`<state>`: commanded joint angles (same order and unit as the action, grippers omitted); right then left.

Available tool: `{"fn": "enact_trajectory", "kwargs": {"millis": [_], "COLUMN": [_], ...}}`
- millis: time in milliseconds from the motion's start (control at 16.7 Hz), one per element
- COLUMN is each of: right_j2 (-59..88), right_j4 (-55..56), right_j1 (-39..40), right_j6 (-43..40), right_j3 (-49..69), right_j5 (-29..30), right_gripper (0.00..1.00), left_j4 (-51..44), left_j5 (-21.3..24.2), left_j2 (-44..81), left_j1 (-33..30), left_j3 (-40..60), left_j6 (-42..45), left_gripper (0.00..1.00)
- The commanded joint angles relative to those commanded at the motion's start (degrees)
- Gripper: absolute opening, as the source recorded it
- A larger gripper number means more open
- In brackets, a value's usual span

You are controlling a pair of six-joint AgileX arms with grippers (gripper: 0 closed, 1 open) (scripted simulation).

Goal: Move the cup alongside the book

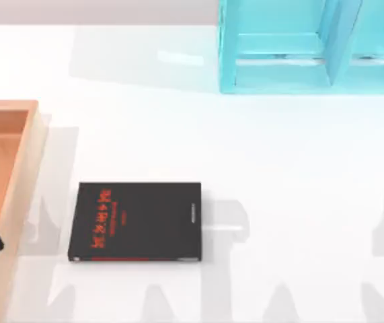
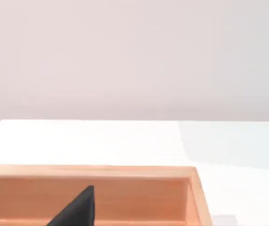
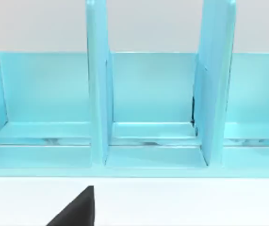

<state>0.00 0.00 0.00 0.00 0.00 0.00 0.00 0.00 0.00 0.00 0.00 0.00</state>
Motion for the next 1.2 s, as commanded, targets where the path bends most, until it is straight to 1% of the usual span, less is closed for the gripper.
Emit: {"fn": "enact_trajectory", "kwargs": {"millis": [120, 240, 360, 480, 660, 1020, 1200], "right_j2": [0.0, 1.7, 5.5, 11.0, 21.8, 47.0, 57.9], "right_j4": [0.0, -1.7, -5.5, -11.1, -22.1, -47.5, -58.5], "right_j1": [0.0, -0.2, -0.7, -1.5, -3.0, -5.7, -6.9], "right_j6": [0.0, -1.8, -6.0, -12.6, -26.8, -63.7, -78.3], "right_j3": [0.0, 1.6, 4.9, 9.5, 17.8, 35.3, 43.2], "right_j5": [0.0, -0.1, -0.1, 0.0, 0.1, 0.2, 0.2], "right_gripper": [1.0, 1.0, 1.0, 1.0, 1.0, 1.0, 1.0], "left_j4": [0.0, 0.0, 0.0, 0.0, 0.0, 0.0, 0.0], "left_j5": [0.0, 0.0, 0.0, 0.0, 0.0, 0.0, 0.0], "left_j2": [0.0, 0.0, 0.0, 0.0, 0.0, 0.0, 0.0], "left_j1": [0.0, 0.0, 0.0, 0.0, 0.0, 0.0, 0.0], "left_j3": [0.0, 0.0, 0.0, 0.0, 0.0, 0.0, 0.0], "left_j6": [0.0, 0.0, 0.0, 0.0, 0.0, 0.0, 0.0], "left_gripper": [1.0, 1.0, 1.0, 1.0, 1.0, 1.0, 1.0]}}
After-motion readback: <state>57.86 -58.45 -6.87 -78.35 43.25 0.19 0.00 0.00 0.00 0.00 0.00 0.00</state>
